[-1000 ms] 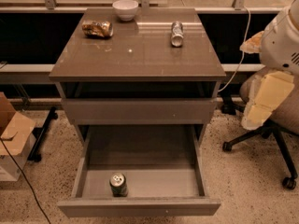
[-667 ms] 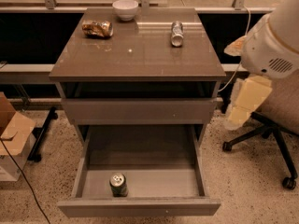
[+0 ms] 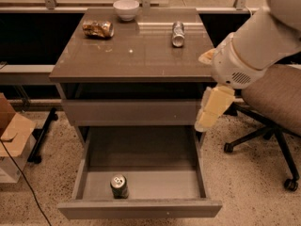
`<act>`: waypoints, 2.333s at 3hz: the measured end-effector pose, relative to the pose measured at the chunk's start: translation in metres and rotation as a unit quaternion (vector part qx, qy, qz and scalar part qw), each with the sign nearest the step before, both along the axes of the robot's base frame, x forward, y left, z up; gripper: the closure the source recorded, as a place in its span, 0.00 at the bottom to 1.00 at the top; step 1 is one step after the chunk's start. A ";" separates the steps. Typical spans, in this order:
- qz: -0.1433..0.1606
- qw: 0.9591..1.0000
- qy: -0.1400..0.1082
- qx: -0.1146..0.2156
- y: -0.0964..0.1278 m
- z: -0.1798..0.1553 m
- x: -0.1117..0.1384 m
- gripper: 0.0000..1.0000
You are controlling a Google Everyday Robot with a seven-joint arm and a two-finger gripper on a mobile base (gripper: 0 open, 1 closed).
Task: Pick green can from middle drawer and place on counter
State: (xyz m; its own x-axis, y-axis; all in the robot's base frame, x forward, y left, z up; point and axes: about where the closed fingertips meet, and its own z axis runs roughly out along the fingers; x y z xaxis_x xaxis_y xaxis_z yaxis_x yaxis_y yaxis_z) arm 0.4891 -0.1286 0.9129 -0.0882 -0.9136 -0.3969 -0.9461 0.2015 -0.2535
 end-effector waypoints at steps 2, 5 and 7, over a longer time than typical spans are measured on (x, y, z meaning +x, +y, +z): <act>0.007 0.999 -0.016 0.031 0.022 -0.022 0.022 0.00; 0.057 0.997 0.026 0.038 0.021 -0.086 0.017 0.00; 0.046 0.996 0.019 0.075 0.024 -0.159 0.038 0.00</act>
Offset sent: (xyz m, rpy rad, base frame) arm 0.0159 0.0171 -0.0204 0.0455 -0.0143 0.0100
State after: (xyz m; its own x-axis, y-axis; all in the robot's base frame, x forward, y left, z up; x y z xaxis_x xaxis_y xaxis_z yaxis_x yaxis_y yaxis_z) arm 0.5266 -0.1048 0.7537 -0.0253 -0.8487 -0.5282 -0.9707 0.1472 -0.1900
